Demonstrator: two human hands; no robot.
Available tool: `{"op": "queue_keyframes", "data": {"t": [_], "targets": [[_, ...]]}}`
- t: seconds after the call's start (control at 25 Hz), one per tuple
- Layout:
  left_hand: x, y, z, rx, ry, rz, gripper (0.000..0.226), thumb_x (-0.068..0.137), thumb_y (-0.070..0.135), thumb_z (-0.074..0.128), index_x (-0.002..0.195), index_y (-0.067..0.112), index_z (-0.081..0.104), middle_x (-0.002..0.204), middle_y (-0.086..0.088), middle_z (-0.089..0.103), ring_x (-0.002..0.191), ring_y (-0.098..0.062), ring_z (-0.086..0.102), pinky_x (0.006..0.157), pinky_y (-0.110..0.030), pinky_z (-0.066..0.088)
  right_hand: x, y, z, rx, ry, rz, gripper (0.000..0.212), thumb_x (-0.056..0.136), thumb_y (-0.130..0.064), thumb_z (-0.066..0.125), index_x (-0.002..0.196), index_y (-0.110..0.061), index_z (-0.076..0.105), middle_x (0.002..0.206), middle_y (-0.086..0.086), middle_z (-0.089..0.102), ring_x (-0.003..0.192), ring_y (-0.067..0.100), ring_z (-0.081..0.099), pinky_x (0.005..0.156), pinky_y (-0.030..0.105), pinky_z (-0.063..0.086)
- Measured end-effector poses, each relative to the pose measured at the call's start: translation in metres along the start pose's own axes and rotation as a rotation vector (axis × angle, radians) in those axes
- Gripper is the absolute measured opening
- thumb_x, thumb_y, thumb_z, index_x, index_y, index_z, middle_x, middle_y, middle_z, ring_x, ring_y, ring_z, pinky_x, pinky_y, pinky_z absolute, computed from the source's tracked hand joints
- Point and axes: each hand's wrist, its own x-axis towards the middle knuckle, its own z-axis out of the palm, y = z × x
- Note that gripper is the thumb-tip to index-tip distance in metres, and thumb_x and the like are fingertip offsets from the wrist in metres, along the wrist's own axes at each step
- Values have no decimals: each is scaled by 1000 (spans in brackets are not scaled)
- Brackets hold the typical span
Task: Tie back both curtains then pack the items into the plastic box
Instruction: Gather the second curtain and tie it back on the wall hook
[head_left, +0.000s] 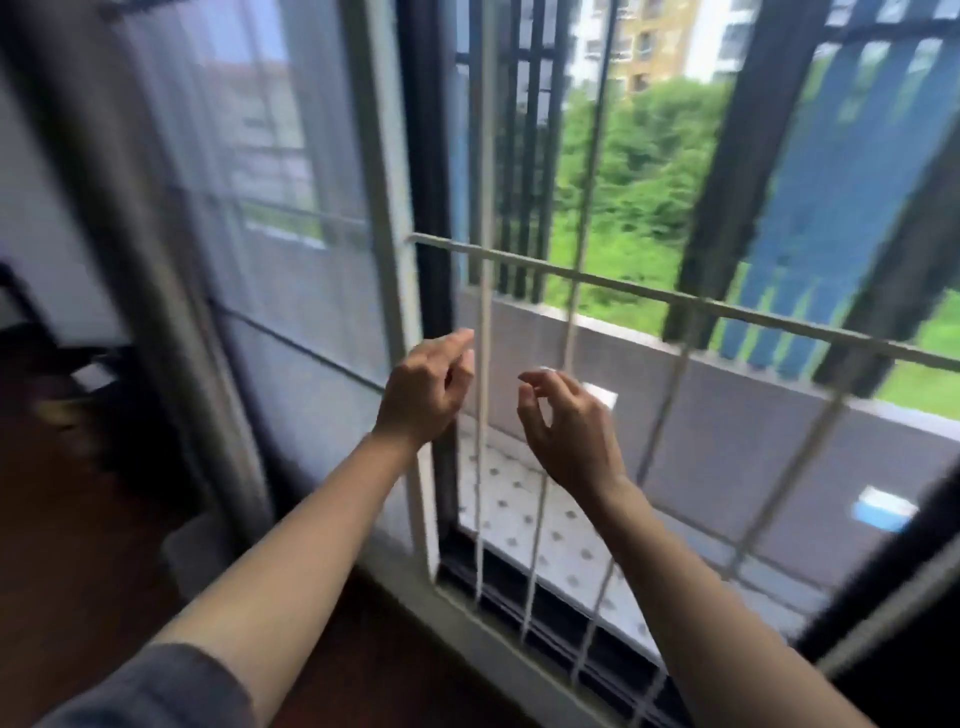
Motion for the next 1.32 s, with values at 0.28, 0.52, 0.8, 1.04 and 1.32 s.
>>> {"op": "queue_keyframes", "data": {"t": [0.28,0.52,0.8,1.04,1.32], "targets": [[-60,-116,-110,151,16,-478,63,90,45,32,132,2,51,134,-19,54,123,-28,54,107,-31,37,37,-88,131,196,-287,-196,60,89,-47,34,132,-9,50,135,12,53,124,27,49,106,33,35],[-70,-245,-202,381,99,-622,57,92,38,35,135,3,48,136,-17,53,128,-27,49,107,-31,34,81,-183,277,296,-348,-292,64,89,-50,32,136,-9,45,142,15,46,132,29,41,111,38,31],[-37,-418,-287,434,70,-697,47,99,34,39,136,8,47,138,-13,52,131,-25,45,109,-34,33,146,-301,441,356,-439,-257,70,89,-54,27,144,-11,32,151,11,32,141,23,27,114,35,23],[-1,-542,-323,385,66,-759,47,100,34,36,138,8,45,141,-11,49,133,-24,43,109,-30,30,205,-358,561,422,-477,-162,57,95,-36,41,144,-10,28,153,11,28,142,22,24,114,35,22],[55,-740,-358,291,82,-703,46,100,36,34,137,12,46,139,-10,51,131,-24,44,108,-31,32,280,-415,740,485,-320,92,55,94,-28,41,144,-12,27,153,11,23,142,24,21,115,37,21]]}}
